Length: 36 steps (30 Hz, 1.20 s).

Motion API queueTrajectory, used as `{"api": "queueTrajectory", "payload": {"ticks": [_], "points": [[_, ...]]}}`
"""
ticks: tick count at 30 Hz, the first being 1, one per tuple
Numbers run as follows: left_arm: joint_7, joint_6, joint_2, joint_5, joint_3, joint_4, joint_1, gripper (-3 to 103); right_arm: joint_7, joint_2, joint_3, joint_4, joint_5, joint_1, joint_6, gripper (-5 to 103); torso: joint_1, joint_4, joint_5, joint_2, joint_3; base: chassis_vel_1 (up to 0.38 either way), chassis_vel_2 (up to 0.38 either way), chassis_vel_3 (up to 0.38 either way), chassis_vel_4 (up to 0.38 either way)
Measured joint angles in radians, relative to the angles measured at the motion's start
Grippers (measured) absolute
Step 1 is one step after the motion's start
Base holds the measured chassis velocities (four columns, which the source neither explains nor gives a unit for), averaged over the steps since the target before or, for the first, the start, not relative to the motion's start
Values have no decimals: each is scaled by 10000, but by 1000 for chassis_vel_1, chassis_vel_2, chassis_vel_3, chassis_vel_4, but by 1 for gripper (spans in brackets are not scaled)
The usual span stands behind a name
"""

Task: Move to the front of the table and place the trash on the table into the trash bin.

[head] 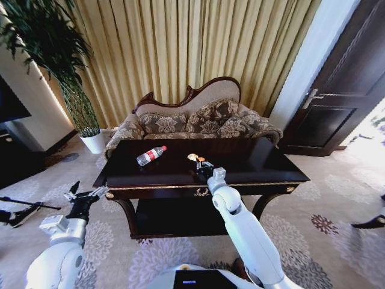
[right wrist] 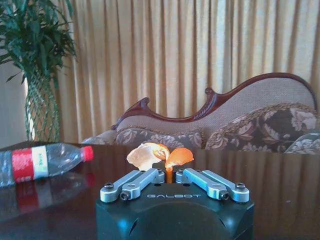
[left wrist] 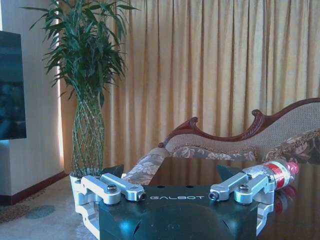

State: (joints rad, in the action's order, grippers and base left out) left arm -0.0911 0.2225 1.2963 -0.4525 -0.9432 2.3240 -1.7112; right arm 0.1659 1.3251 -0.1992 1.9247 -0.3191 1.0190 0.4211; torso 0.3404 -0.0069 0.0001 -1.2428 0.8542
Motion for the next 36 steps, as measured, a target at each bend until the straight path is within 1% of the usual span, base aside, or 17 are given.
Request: {"api": "queueTrajectory", "payload": {"ticks": [2, 4, 5, 7, 12, 19, 25, 36], "points": [[2, -5, -2, -1, -18, 6, -12, 100, 17, -58, -162, 169, -60, 101, 7, 5, 0, 1, 1, 0, 0, 0, 0, 0, 0], [2, -24, -18, -14, -47, 5, -15, 100, 18, -241, -581, 466, -165, 372, 10, 5, 0, 1, -1, 0, 0, 0, 0, 0, 0], [2, -24, -18, -14, -47, 5, -15, 100, 18, -241, -581, 466, -165, 372, 10, 5, 0, 1, -1, 0, 0, 0, 0, 0, 0], [4, -69, -30, -26, -67, -39, 16, 100, 22, -490, -1017, 752, -265, 765, 10, 5, 0, -3, 0, 0, 0, 0, 0, 0, 0], [31, -103, 9, -30, -6, -100, 108, 100, 213, -774, -1405, 1172, -472, 1074, 23, 5, -1, -2, -1, -2, 0, 0, 0, 0, 0], [47, -188, 35, -19, 32, -134, 150, 100, 544, -790, -1387, 1467, -669, 992, 23, 5, 0, 0, -1, -2, 1, 0, 0, 0, 0], [48, -227, -33, -35, -45, -224, 137, 100, 558, -696, -1353, 1423, -725, 998, 22, 5, 0, 0, -1, -1, 1, 0, 0, 0, 0], [48, -238, -79, -38, 1, -326, 207, 100, 559, -726, -1403, 1278, -776, 1033, -14, 5, 0, -2, -2, 0, 1, 36, -40, -33, 39]]}}
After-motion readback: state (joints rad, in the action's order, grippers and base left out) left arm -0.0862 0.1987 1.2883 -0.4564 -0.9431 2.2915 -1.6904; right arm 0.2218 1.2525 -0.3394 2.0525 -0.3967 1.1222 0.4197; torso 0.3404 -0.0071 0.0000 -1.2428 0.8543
